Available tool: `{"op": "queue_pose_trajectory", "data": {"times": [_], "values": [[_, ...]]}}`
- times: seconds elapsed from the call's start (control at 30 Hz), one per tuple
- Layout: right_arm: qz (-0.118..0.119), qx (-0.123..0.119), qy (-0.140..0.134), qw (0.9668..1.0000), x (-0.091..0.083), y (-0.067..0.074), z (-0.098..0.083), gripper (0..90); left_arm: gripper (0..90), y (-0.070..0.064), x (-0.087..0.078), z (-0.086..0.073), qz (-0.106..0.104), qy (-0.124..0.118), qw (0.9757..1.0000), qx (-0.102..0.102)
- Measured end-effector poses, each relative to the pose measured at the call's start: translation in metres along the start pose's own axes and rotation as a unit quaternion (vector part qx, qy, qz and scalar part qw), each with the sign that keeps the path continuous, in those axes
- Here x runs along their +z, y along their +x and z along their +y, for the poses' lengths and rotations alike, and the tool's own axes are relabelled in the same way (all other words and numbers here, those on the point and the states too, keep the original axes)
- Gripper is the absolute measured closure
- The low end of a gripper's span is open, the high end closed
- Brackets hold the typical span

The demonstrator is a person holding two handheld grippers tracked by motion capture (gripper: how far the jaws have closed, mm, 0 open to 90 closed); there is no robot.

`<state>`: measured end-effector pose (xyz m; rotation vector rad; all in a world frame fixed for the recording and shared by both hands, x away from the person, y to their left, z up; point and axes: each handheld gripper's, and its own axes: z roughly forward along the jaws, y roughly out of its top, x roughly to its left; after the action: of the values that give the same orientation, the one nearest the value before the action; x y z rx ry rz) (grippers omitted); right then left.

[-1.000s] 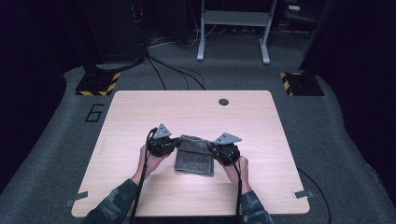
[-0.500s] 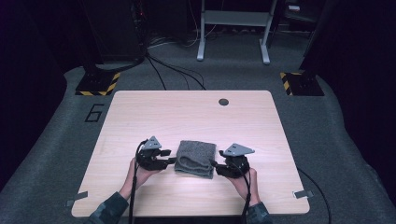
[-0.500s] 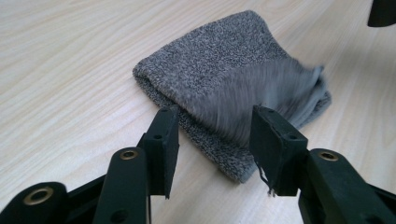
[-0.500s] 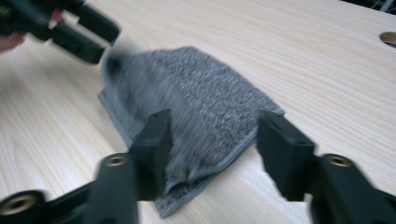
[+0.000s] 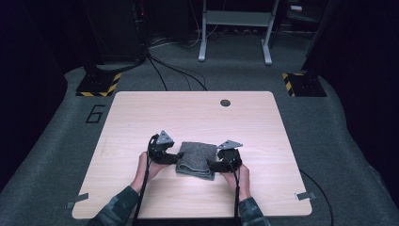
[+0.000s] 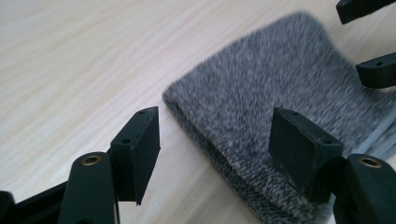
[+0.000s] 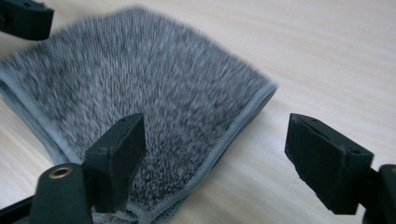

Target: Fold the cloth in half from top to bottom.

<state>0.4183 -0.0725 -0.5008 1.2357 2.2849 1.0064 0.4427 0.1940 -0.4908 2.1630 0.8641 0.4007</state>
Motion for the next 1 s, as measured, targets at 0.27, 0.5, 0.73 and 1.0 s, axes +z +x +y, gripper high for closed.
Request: {"op": "queue_pose_trajectory", "data": {"times": [0.27,0.5,0.73,1.0], "values": [[-0.015,-0.015,0.012,0.9997,-0.001,0.005,-0.017,16.4,32.0,-0.015,0.006,-0.02,0.017,0.031,0.9992,0.021],[-0.012,-0.017,0.018,0.9996,-0.004,0.005,-0.028,15.0,30.6,-0.023,0.003,-0.031,0.023,0.029,0.999,0.024],[-0.013,-0.026,0.013,0.9995,0.002,0.002,-0.028,10.8,30.8,-0.033,0.0,-0.038,0.049,0.013,0.998,0.038],[-0.011,-0.017,0.005,0.9998,0.007,-0.01,-0.028,6.1,28.2,-0.028,0.006,-0.032,0.034,0.024,0.9989,0.021]]}}
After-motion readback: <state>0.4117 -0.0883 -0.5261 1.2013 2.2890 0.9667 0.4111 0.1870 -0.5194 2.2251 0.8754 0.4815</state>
